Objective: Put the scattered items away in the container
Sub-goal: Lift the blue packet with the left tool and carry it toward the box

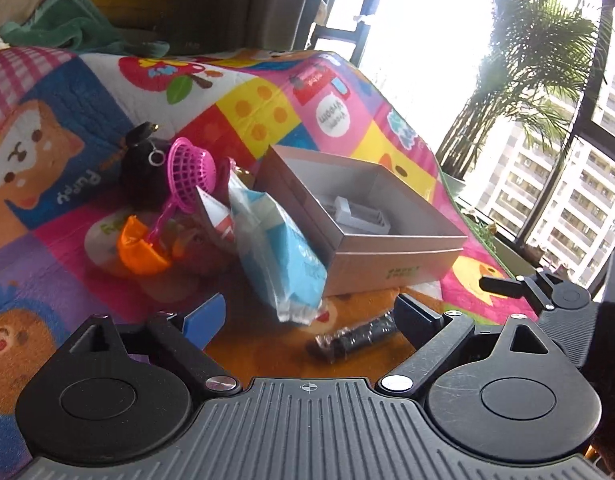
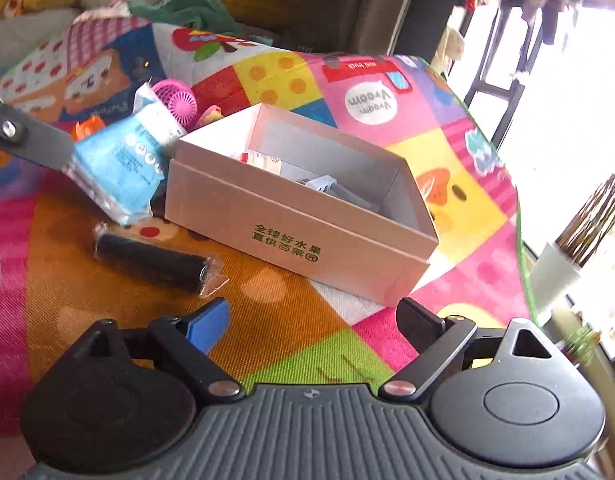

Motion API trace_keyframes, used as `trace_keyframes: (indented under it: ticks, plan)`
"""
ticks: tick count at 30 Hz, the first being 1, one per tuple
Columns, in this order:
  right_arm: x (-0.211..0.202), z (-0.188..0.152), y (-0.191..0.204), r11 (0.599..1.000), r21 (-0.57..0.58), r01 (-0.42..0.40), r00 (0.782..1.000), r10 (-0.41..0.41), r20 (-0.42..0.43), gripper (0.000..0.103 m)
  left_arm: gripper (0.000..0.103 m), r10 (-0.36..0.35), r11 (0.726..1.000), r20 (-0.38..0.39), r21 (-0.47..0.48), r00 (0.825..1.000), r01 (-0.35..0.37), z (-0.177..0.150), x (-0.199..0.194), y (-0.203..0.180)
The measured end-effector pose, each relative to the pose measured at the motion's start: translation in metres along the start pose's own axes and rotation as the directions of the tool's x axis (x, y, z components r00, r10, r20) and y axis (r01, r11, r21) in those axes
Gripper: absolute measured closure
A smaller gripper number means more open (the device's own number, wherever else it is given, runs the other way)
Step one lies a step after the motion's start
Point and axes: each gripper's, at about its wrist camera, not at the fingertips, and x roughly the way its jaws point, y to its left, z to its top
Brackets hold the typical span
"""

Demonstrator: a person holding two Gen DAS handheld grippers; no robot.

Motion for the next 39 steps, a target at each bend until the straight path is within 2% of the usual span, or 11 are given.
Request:
trace_keyframes:
  ticks: [3,5,12,19,24,26,29,31,33,35,39]
  plan:
    - [0.0,-0.005,-0.014,0.991,0.107,-0.085,0.996,0.086,-0.003,0.009,0.017,0.062,0.997,0.023,0.055,0.998,-0.063,0.006,0.029,-0.008]
    - [0.0,-0.006,-0.017,0.988,0.122,-0.094,0.996,0.094,0.004,0.004,0.04,0.1,0.993,0.022,0.066,0.995,-0.101,0.009,0.044,-0.008]
    - [0.011,-0.007,-0.027,0.971,0.191,-0.144,0.987,0.154,-0.04,0.003,0.059,0.103,0.994,0.005,0.03,0.995,-0.103,0.013,0.037,0.006]
    - [0.02,-0.007,-0.034,0.955,0.246,-0.163,0.979,0.187,-0.08,0.002,0.066,-0.096,0.995,-0.112,-0.022,0.989,0.094,-0.013,-0.023,0.006]
    - [0.018,-0.005,-0.026,0.968,0.204,-0.146,0.982,0.166,-0.087,0.0,0.039,-0.073,0.997,-0.164,0.015,0.984,0.076,-0.031,-0.038,0.016]
    - [0.015,-0.004,-0.02,0.976,0.165,-0.139,0.985,0.154,-0.08,0.0,0.02,-0.03,0.999,-0.164,0.027,0.986,0.035,-0.032,-0.039,0.022]
    - [0.008,-0.002,-0.01,0.988,0.101,-0.116,0.99,0.123,-0.069,0.0,0.01,0.096,0.99,-0.109,0.117,0.989,-0.083,-0.028,-0.04,0.03]
    - [0.0,-0.001,-0.003,0.991,0.063,-0.118,0.991,0.122,-0.053,0.0,0.009,0.241,0.95,-0.039,0.213,0.97,-0.227,-0.024,-0.04,0.033]
    - [-0.011,0.001,0.002,0.989,0.039,-0.143,0.989,0.144,-0.032,0.0,0.009,0.371,0.89,0.014,0.28,0.928,-0.36,-0.02,-0.035,0.037]
    - [-0.019,0.005,0.008,0.983,0.025,-0.184,0.983,0.184,-0.009,0.0,0.009,0.431,0.864,0.036,0.273,0.902,-0.424,-0.014,-0.032,0.047]
    - [-0.021,0.014,0.028,0.949,-0.083,-0.304,0.952,0.305,-0.007,0.0,0.006,0.3,0.95,0.045,0.081,0.953,-0.303,-0.001,-0.049,0.069]
